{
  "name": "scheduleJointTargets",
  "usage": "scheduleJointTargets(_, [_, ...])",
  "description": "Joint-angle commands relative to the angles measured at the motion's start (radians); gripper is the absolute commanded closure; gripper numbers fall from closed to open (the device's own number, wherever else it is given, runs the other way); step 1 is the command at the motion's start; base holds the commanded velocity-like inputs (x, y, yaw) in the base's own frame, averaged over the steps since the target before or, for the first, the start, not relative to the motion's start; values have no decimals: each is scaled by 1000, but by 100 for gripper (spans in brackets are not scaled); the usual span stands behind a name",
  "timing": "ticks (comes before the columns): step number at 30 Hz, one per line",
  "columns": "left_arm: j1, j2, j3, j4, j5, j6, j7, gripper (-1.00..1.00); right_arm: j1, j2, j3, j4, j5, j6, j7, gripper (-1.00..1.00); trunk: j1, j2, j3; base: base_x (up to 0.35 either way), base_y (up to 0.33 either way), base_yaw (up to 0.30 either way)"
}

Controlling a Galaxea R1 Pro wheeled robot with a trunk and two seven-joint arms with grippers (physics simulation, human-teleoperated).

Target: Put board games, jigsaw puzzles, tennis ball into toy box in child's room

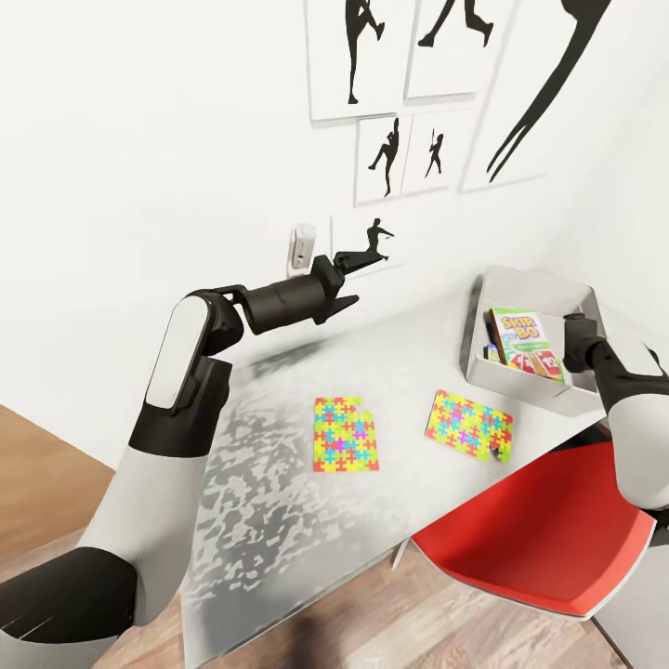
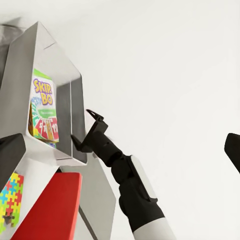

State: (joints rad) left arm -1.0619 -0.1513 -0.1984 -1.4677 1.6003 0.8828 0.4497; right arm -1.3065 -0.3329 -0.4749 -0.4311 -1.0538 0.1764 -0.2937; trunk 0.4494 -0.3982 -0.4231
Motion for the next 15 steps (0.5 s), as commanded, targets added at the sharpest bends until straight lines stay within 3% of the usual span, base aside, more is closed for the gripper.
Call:
scheduleJointTargets(1, [-1,0,1,0,10,1,10,-100,-1,0,-4,-3,-5,4,-5,-100,1,-2,-2,0,0,0])
scheduleJointTargets(15, [-1,0,1,0,10,1,10,-100,-11,-1,-3,-23,-2,9,-10,-100,1,-2,-2,0,0,0])
